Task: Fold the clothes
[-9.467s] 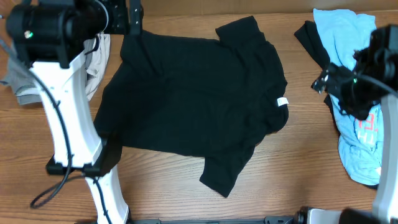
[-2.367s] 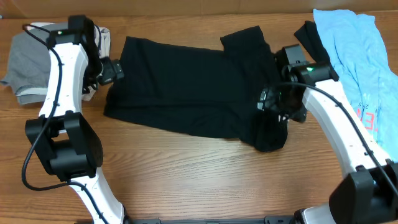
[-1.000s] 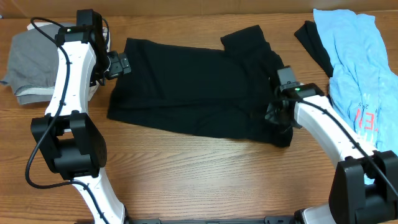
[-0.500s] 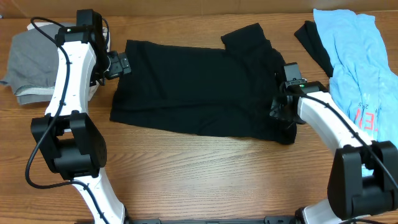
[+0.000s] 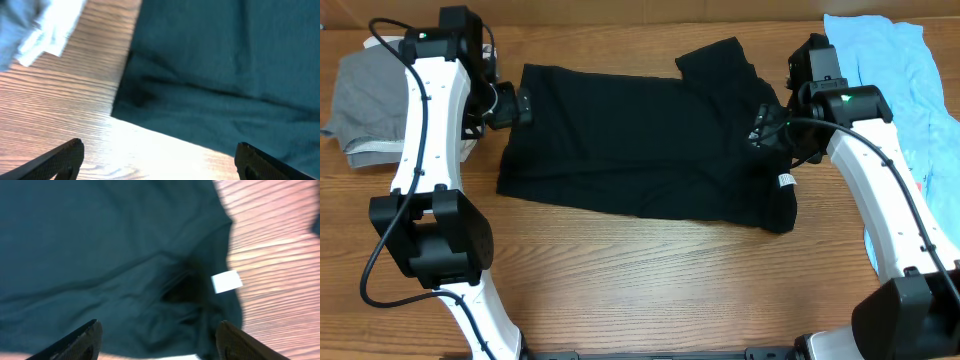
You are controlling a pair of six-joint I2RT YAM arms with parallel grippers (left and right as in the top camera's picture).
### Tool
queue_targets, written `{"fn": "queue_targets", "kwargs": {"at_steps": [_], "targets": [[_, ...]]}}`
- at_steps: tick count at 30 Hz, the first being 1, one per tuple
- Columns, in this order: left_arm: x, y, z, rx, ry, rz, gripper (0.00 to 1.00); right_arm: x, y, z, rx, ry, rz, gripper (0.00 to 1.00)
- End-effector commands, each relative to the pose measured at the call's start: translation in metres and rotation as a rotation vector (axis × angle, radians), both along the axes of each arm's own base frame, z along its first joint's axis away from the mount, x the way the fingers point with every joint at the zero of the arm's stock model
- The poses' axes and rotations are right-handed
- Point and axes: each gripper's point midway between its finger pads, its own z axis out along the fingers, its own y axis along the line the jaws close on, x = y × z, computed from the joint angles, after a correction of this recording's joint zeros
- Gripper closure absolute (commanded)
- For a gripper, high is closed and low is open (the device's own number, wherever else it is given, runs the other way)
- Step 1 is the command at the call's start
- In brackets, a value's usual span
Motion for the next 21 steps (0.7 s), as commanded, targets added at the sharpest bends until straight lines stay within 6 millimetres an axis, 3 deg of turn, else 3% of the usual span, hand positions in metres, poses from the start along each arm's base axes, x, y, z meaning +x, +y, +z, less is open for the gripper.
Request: {"fn": "queue_targets", "kwargs": {"at_steps": [1, 6, 13, 17, 21], "targets": [[-0.012, -0.020, -0.017, -0.043, 0.059, -0.060, 0.02, -0.006, 0.021, -0.005, 0.068, 0.030, 0.047, 0.23], [-0.024, -0.032, -0.060, -0.046, 0.117, 0.019, 0.03, -0.006, 0.021, -0.009, 0.067, 0.042, 0.047, 0.22], [-0.017, -0.024, -0.107, -0.056, 0.071, 0.202, 0.07, -0.007, 0.019, -0.010, 0.053, 0.049, 0.043, 0.19], [-0.014, -0.019, -0.120, -0.038, 0.043, 0.267, 0.08, -0.009, 0.016, -0.011, 0.037, 0.057, 0.038, 0.18], [-0.010, -0.016, -0.120, -0.039, 0.027, 0.289, 0.12, -0.011, 0.011, -0.013, 0.011, 0.067, 0.030, 0.16]]}}
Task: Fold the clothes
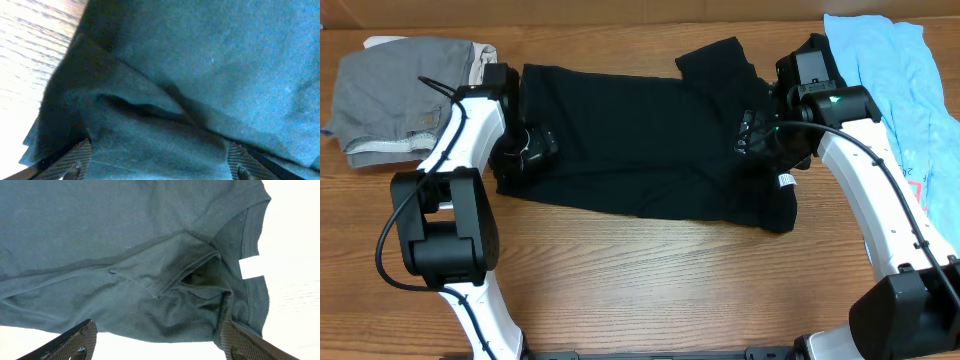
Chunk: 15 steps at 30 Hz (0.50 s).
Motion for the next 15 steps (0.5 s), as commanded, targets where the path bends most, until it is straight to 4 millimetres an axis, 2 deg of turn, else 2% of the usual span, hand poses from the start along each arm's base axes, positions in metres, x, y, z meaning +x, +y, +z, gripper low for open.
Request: {"fn": "queue_targets", "kwargs": {"at_steps": [1, 9, 15], "targets": [[-0.001, 0.006, 0.000, 0.004, 0.003, 0.065, 0.13, -0.001, -0.006, -0.005, -0.030, 0.013, -0.009, 0.16], [-0.017, 0.022, 0.006, 0.008, 0.055, 0.088, 0.16, 0.000, -0.006, -0.016, -0.034, 0.041, -0.009, 0.16], [-0.019, 0.035, 0.007, -0.004, 0.056, 0.109, 0.17, 0.002, -0.005, -0.018, -0.035, 0.043, -0.009, 0.15]]}}
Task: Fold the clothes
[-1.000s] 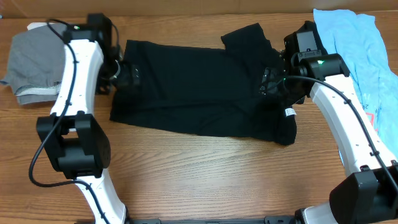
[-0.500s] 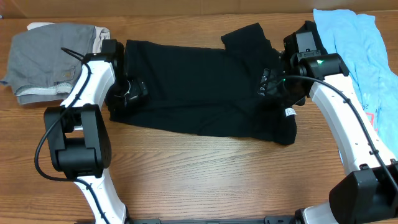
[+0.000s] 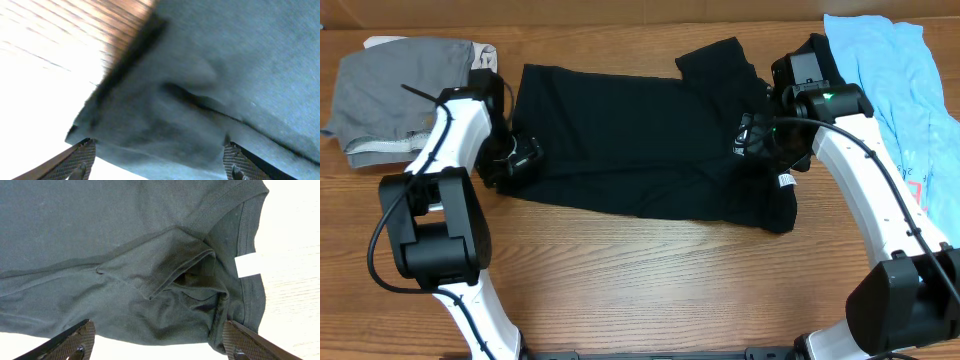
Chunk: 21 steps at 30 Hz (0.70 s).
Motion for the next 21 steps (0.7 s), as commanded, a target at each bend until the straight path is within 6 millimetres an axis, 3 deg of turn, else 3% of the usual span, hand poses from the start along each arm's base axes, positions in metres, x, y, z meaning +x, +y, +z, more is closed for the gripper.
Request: {"fn": "queue_targets", "kwargs": {"at_steps": [1, 7, 10, 13, 17, 21], "targets": [[0.001, 0.008, 0.007, 0.002, -0.023, 0.011, 0.18, 0.001, -0.003, -0.003, -0.014, 0.000, -0.005, 0.15], [0.009, 0.005, 0.005, 0.007, -0.059, -0.006, 0.34, 0.001, -0.003, -0.003, -0.013, 0.000, -0.005, 0.15], [0.014, 0.000, 0.001, 0.009, -0.083, -0.019, 0.70, 0.001, -0.003, -0.003, -0.013, 0.001, -0.005, 0.14], [0.019, -0.001, 0.001, 0.012, -0.104, -0.022, 0.94, 0.001, -0.003, -0.003, -0.014, 0.001, -0.005, 0.14], [0.028, 0.000, 0.003, 0.015, -0.137, -0.022, 0.96, 0.001, -0.003, -0.003, -0.014, 0.001, -0.005, 0.14], [0.046, 0.004, 0.020, 0.021, -0.198, -0.018, 0.96, 0.001, -0.003, -0.003, -0.017, 0.000, -0.006, 0.14]]}}
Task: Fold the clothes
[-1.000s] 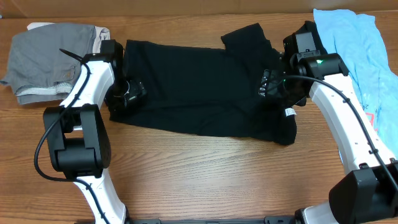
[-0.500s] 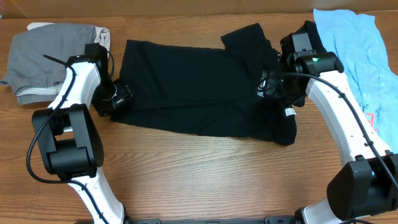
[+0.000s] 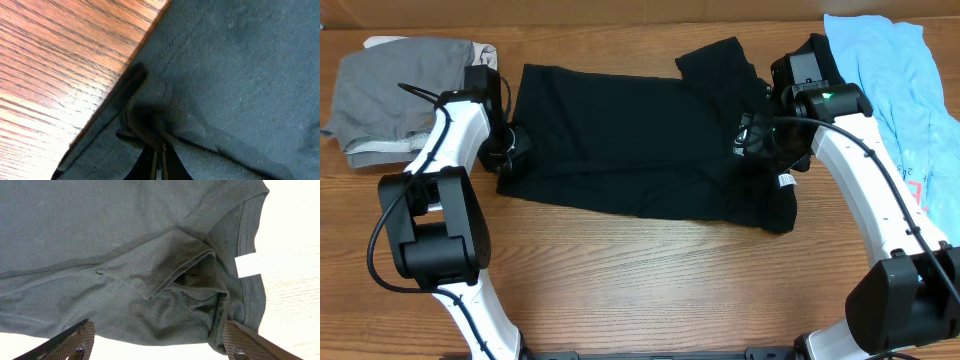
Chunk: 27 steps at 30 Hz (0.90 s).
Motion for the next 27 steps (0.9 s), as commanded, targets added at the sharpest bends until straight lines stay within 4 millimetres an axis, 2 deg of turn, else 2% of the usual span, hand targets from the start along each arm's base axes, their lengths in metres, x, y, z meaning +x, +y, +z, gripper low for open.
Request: {"fn": "queue_targets", "kwargs": {"at_steps": [1, 7, 9, 13, 14, 17, 18, 20, 24, 25, 26, 27], "targets": [[0.025, 0.003, 0.031, 0.010, -0.098, 0.000, 0.96, 0.001, -0.003, -0.002, -0.016, -0.001, -0.005, 0.14], [0.059, 0.007, 0.068, 0.024, -0.223, 0.001, 0.96, 0.001, -0.003, -0.002, -0.016, -0.001, -0.006, 0.14], [0.068, 0.008, 0.072, 0.028, -0.260, 0.000, 0.96, 0.001, -0.003, -0.002, -0.016, -0.002, -0.006, 0.14], [0.068, 0.013, 0.071, 0.059, -0.259, 0.008, 0.96, 0.001, -0.003, -0.002, -0.016, -0.003, -0.006, 0.14], [0.068, 0.015, 0.071, 0.072, -0.257, 0.011, 0.91, 0.001, -0.003, -0.002, -0.015, -0.004, -0.006, 0.14], [0.067, 0.022, 0.071, 0.107, -0.252, 0.020, 0.48, 0.002, -0.003, -0.002, -0.015, -0.005, -0.006, 0.14], [0.066, 0.024, 0.071, 0.119, -0.249, 0.022, 0.38, 0.002, -0.003, -0.002, -0.015, -0.005, -0.006, 0.13], [0.065, 0.026, 0.071, 0.132, -0.246, 0.025, 0.32, 0.001, -0.003, -0.002, -0.015, -0.004, -0.006, 0.13], [0.065, 0.022, 0.073, 0.116, -0.245, -0.015, 0.31, 0.001, -0.002, -0.002, -0.006, -0.002, -0.010, 0.12], [0.063, 0.020, 0.077, 0.104, -0.239, -0.027, 0.31, 0.001, -0.001, -0.002, 0.001, 0.001, -0.022, 0.12], [0.059, 0.016, 0.087, 0.082, -0.220, -0.050, 0.29, -0.001, 0.000, -0.002, 0.018, 0.015, -0.075, 0.18], [0.057, 0.016, 0.093, 0.083, -0.212, -0.058, 0.28, -0.002, 0.001, -0.001, 0.033, 0.019, -0.103, 0.19]]}}
